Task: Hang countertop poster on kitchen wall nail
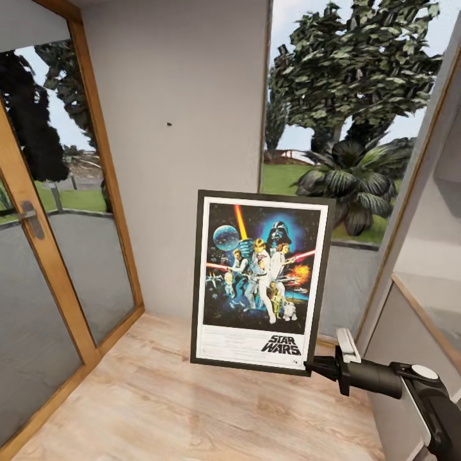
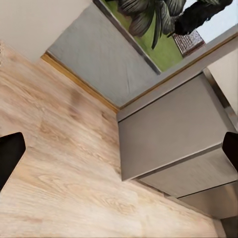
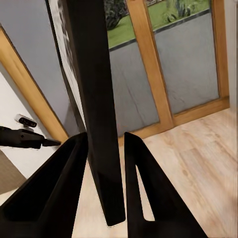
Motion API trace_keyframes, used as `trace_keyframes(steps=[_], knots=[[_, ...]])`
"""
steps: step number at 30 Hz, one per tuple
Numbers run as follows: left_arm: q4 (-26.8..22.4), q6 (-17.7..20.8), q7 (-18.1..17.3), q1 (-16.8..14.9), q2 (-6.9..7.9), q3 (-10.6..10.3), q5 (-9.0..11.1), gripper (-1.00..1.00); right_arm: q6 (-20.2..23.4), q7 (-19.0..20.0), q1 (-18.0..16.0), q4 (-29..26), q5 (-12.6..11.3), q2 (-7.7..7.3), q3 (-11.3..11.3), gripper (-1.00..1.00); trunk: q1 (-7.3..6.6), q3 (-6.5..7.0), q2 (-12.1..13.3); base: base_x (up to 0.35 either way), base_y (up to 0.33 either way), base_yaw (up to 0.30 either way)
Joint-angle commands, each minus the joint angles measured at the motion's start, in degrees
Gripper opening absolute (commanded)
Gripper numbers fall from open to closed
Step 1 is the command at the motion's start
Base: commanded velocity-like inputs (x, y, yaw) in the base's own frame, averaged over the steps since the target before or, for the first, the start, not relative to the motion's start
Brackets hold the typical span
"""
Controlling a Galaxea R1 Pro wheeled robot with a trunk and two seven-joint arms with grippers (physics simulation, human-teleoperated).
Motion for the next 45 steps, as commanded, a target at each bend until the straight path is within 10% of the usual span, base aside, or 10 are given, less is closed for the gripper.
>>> trace_keyframes(steps=[1, 45], knots=[[0.09, -0.58, -0.02, -0.01, 0.03, -0.26, 0.30, 1.00, 0.65, 0.22, -0.03, 0.00, -0.11, 0.00, -0.02, -1.00, 0.04, -0.01, -0.04, 0.194, 0.312, -0.051], [0.09, -0.75, -0.10, -0.01, 0.03, -0.29, 0.27, 1.00, 0.65, 0.14, -0.03, 0.20, -0.12, 0.00, 0.10, -1.00, 0.04, 0.02, -0.04, 0.163, 0.272, -0.056]])
